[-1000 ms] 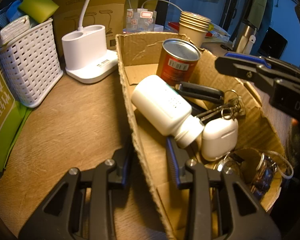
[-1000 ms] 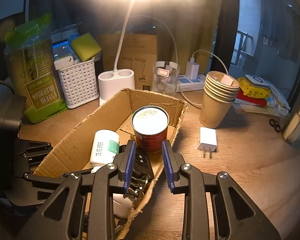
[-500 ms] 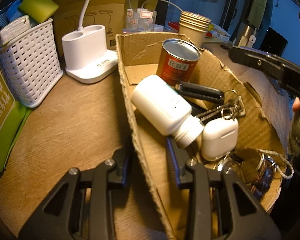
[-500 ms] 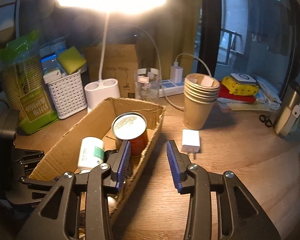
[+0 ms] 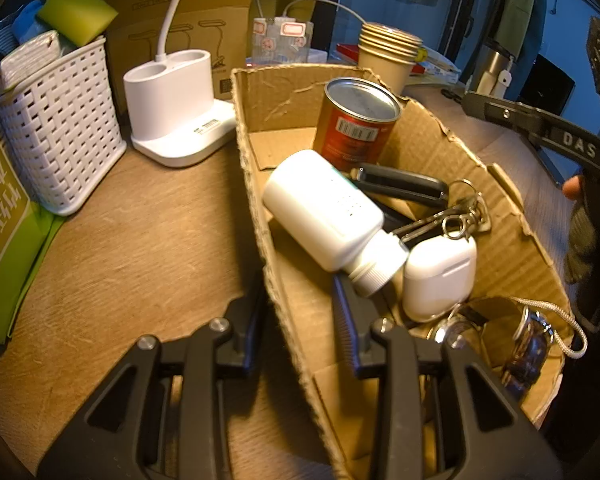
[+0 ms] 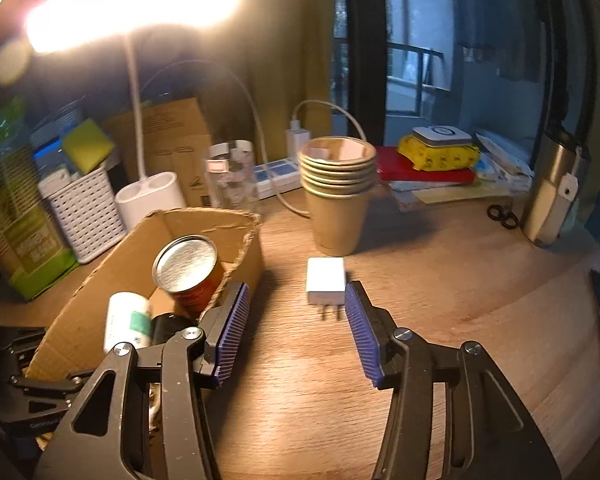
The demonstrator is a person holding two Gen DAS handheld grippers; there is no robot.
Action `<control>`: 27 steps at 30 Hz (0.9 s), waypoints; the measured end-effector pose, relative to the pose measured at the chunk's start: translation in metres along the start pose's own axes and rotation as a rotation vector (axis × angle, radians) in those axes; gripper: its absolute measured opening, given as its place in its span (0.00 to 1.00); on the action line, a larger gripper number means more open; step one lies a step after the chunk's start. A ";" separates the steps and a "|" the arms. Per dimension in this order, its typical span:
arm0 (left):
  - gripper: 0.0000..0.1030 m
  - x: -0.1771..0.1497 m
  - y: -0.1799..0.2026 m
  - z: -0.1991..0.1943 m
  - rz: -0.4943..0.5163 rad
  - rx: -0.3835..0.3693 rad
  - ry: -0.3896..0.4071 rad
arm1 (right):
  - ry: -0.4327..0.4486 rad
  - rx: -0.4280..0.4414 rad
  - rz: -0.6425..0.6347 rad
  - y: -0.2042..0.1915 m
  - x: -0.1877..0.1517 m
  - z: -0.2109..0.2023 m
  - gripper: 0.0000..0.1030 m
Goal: Organize rigid objects
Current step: 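Move the right gripper back toward the white power adapter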
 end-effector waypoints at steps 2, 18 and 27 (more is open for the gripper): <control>0.33 0.000 0.000 0.000 0.000 0.000 0.000 | -0.004 -0.007 0.008 0.004 0.000 0.003 0.52; 0.33 0.000 0.000 0.000 0.000 0.000 0.000 | -0.112 0.008 0.028 0.023 -0.003 0.056 0.56; 0.33 0.000 0.000 0.000 0.000 0.000 0.000 | -0.157 0.004 0.015 0.025 -0.002 0.080 0.56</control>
Point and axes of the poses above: each gripper's, at about its wrist camera, not at the fingertips, and z roughly the way its jaws point, y to its right, x to its top, the point moved 3 cm from there along z, roughly the way its jaws point
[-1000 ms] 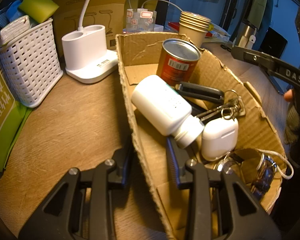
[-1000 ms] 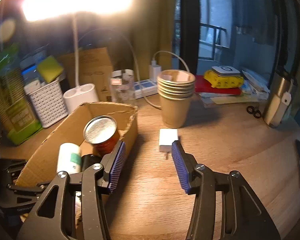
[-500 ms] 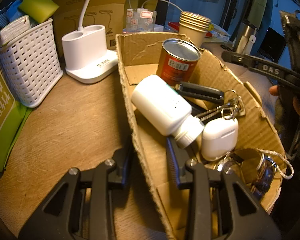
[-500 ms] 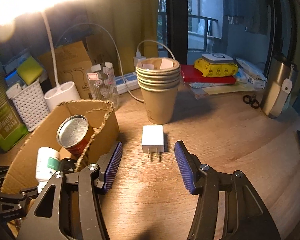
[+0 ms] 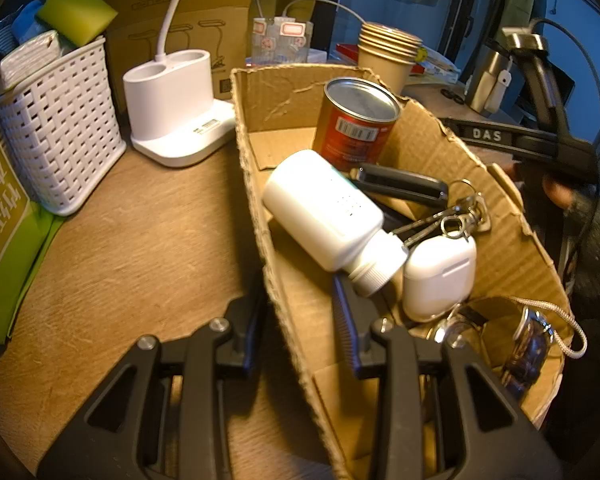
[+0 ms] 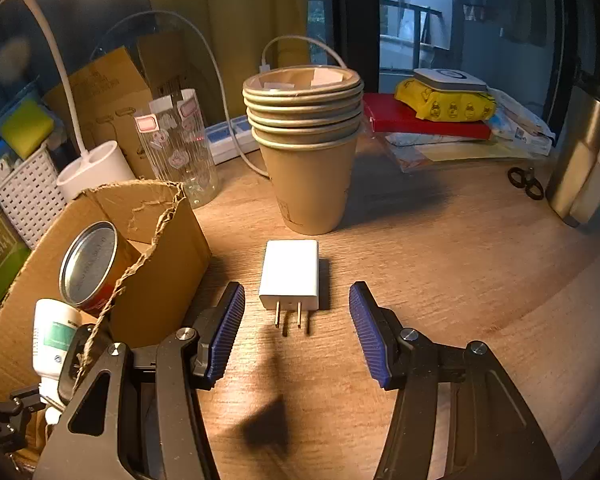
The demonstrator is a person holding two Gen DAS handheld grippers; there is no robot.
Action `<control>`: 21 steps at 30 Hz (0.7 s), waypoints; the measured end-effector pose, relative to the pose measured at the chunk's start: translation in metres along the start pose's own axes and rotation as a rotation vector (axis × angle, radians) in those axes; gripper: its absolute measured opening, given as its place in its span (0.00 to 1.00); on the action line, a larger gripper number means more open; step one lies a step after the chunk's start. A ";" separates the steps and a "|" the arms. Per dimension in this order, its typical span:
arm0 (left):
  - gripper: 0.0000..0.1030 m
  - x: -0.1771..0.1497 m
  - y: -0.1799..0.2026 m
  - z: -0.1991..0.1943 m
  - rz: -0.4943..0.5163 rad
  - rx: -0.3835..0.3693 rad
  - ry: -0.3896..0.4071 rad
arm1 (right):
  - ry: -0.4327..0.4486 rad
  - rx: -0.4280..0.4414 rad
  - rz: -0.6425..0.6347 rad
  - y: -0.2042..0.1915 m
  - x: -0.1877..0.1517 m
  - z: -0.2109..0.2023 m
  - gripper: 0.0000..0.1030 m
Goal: Organize rigid objects
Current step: 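Move the right gripper back toward the white power adapter, then close the right gripper on the white power adapter and lift it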
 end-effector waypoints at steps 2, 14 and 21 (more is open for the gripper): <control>0.33 0.000 0.000 0.000 0.000 0.000 0.000 | -0.005 -0.006 -0.005 -0.001 0.002 0.004 0.56; 0.33 0.000 0.000 0.000 -0.001 -0.002 0.000 | -0.037 -0.023 -0.029 -0.006 0.006 0.021 0.56; 0.33 0.000 0.000 0.000 0.000 -0.003 -0.001 | -0.051 -0.041 -0.031 -0.005 0.007 0.026 0.56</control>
Point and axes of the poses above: each gripper's, at about its wrist camera, not at the fingertips, and z roughly the way its jaws point, y to its right, x to its top, the point moved 3 cm from there along z, roughly the way its jaws point
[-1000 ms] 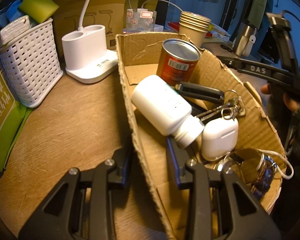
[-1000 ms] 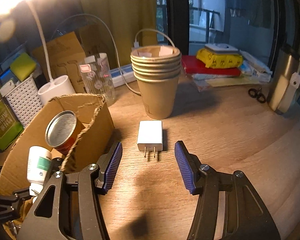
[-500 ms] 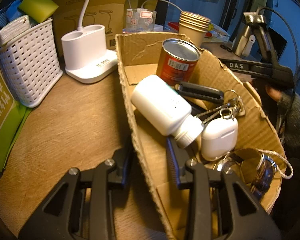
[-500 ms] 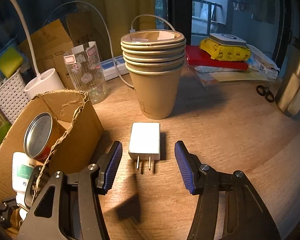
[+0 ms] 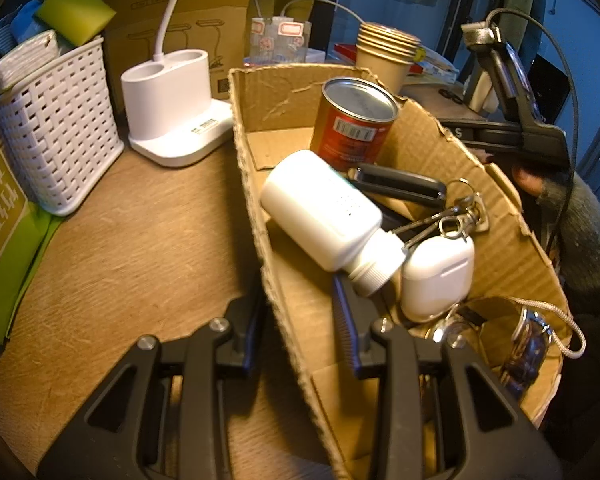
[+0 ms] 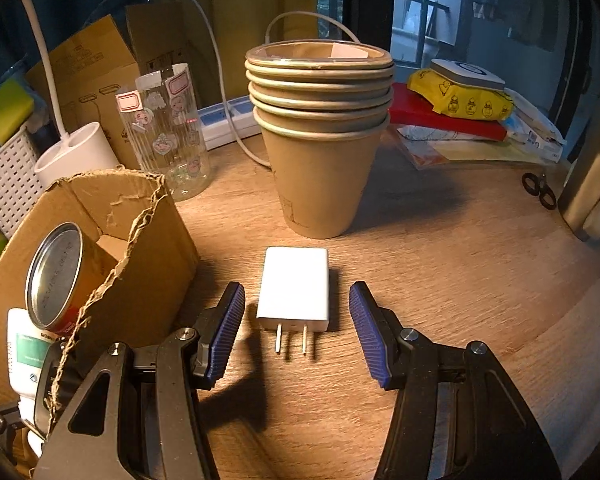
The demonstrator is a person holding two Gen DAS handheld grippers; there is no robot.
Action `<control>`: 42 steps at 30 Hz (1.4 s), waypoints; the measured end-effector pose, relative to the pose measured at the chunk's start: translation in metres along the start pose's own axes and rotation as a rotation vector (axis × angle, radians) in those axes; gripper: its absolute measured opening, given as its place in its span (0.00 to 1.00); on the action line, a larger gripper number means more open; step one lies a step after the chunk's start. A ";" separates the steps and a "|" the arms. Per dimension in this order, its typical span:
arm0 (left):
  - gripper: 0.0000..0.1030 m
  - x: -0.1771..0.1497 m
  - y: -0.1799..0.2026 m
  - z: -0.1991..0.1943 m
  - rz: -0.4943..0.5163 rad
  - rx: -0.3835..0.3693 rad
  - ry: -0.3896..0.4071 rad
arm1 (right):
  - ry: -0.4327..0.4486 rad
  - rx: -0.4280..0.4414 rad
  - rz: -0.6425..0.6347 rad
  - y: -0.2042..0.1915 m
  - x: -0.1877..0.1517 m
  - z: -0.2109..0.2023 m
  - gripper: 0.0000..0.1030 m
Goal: Organize rigid objects
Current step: 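Close the right gripper on the white power adapter and lift it, then carry the adapter into the box and open the right gripper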
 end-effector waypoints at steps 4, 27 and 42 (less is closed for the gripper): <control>0.33 0.000 0.000 0.000 0.000 0.000 0.000 | -0.014 -0.001 0.002 0.001 0.001 0.005 0.56; 0.33 0.000 0.000 0.000 -0.001 0.000 0.000 | 0.067 -0.049 -0.001 -0.001 -0.007 -0.032 0.36; 0.33 0.000 0.000 0.000 -0.001 0.000 0.000 | 0.216 -0.014 -0.051 -0.037 -0.004 -0.114 0.36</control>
Point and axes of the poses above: each gripper's, at about its wrist camera, not at the fingertips, and z roughly the way its jaws point, y to its right, x to its top, the point moved 3 cm from there along z, roughly the way its jaws point
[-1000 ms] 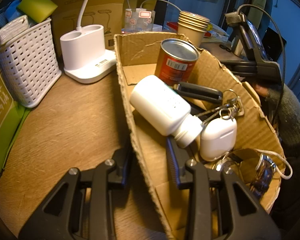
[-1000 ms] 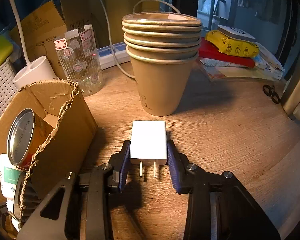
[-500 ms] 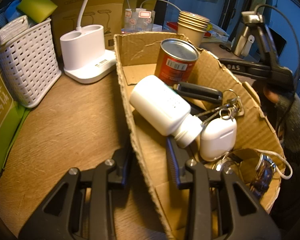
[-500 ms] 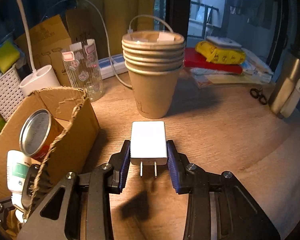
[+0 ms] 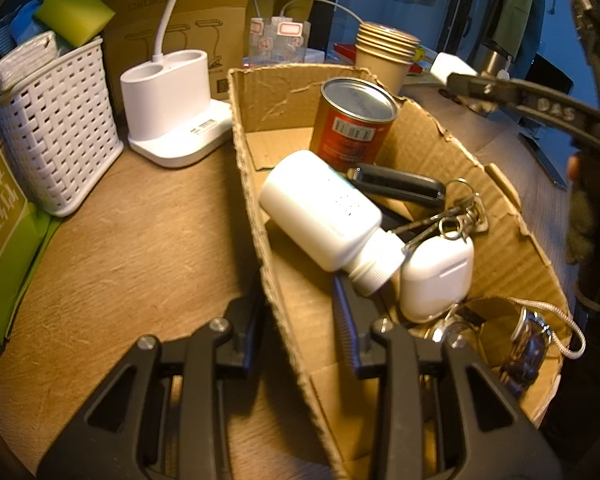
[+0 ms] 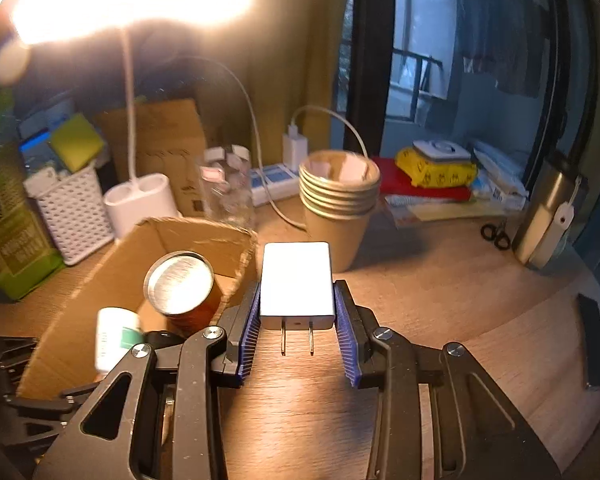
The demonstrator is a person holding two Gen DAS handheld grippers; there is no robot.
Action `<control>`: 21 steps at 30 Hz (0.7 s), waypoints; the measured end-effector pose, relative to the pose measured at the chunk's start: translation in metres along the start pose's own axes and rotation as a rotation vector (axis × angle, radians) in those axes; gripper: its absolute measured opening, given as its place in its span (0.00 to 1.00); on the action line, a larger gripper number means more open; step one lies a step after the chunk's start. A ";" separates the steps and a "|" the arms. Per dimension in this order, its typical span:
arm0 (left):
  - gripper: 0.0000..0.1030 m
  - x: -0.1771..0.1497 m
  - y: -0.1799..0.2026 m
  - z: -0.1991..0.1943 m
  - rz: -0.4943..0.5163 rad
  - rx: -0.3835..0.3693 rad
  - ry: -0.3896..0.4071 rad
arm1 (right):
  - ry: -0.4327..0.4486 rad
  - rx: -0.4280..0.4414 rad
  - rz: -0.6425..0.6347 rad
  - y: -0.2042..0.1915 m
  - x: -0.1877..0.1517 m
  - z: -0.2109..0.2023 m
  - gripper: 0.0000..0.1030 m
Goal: Organize rigid objects
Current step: 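Carry the adapter into the box and open the right gripper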
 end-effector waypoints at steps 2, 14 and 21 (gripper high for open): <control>0.33 0.000 0.000 0.000 0.000 0.000 0.000 | 0.015 0.007 -0.008 -0.005 0.002 -0.007 0.36; 0.33 0.000 0.000 0.000 0.000 0.000 0.000 | 0.047 0.090 -0.060 -0.040 0.002 -0.025 0.36; 0.33 0.000 0.000 0.000 0.000 0.000 0.000 | 0.013 0.170 -0.105 -0.070 -0.005 -0.015 0.36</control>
Point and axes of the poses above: each gripper's, at about its wrist camera, not at the fingertips, and z roughly the way its jaws point, y to its right, x to its top, the point moved 3 cm from there along z, roughly the way its jaws point
